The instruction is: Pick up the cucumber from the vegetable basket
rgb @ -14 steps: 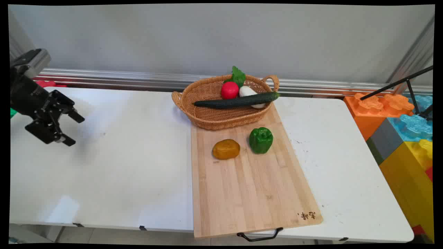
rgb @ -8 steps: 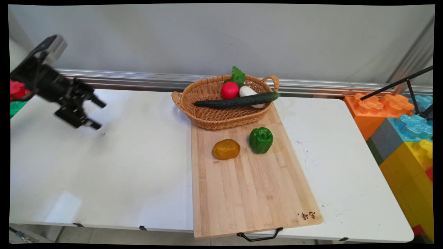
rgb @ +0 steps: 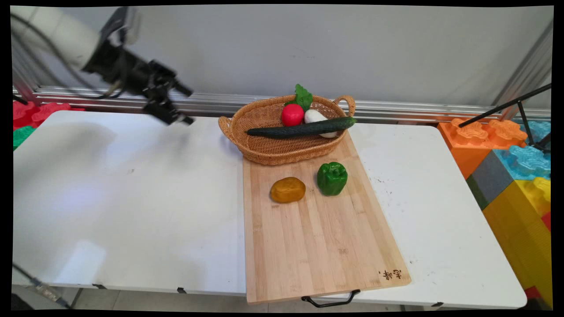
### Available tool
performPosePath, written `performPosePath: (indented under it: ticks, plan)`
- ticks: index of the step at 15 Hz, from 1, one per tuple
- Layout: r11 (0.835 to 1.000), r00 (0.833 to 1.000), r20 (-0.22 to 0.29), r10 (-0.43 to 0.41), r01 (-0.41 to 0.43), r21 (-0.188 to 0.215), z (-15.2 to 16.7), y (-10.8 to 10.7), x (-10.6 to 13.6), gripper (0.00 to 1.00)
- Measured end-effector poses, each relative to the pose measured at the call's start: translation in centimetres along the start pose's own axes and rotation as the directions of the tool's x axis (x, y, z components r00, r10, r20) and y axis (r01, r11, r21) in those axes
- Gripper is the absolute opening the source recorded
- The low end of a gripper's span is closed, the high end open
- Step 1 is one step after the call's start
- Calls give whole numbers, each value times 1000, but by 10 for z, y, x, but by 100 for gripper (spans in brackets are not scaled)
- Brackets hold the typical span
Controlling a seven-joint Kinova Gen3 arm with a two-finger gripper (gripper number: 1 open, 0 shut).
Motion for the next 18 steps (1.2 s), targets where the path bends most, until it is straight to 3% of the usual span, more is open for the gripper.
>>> performPosePath:
  ticks: [4, 9, 18]
  plan:
    - [998, 998, -47, 40, -38, 60, 36, -10, 51, 100]
    - [994, 994, -62, 94, -90, 60, 91, -30, 91, 100]
    - [986, 986, -29, 166, -165, 22, 207, -53, 104, 100]
